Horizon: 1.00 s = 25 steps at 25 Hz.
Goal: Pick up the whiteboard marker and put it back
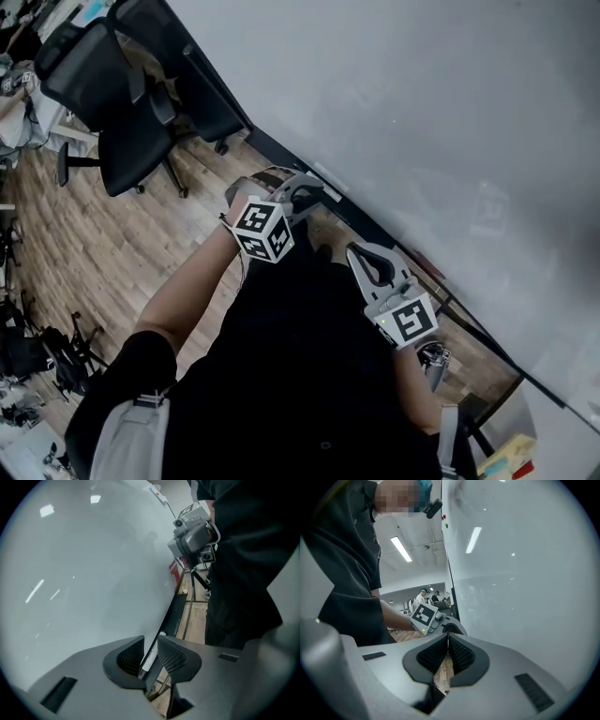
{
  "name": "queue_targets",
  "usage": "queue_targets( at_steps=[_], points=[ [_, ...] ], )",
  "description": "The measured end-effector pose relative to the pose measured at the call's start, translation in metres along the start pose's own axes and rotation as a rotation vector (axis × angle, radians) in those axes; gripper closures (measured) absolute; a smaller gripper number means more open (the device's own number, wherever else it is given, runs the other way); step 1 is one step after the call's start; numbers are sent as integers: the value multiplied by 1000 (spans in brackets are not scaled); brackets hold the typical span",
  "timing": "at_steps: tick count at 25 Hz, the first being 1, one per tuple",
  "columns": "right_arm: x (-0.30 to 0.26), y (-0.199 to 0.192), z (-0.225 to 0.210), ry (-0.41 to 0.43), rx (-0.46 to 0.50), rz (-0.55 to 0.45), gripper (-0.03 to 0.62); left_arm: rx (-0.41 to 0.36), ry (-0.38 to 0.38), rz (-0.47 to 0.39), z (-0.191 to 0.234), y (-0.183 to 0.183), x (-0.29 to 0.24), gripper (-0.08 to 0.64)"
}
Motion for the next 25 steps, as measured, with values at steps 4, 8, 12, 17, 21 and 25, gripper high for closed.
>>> queue_targets(
  at_steps=[4,8,12,17,21,25],
  points=[
    [2,-4,-1,-13,-12,14,572,-39,-19,50,-2,-13,-14,446],
    [4,-7,-3,-19,-12,21,572,-87,-34,103,-7,-26,-29,434],
    [3,-10,-3,-12,-9,33,572,-111,-13,127,-5,-30,-37,434],
    [6,-10,-4,-15,-17,34,572,-171,-33,171,-7,-33,-46,434],
    [5,-12,-5,-5,-20,40,572,-196,-55,203,-5,-37,-51,433],
    [5,-12,-4,2,-20,41,572,-223,-75,212,-8,-36,-53,432]
  ],
)
Point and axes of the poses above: the fingertips, and each gripper's own axes: x backward along the fingers, z to its left, y out of its top, the point moved 6 cm from there along x, backward along the fingers, and after that the axes turned 2 degrees about -z, right-handed, at the moved point
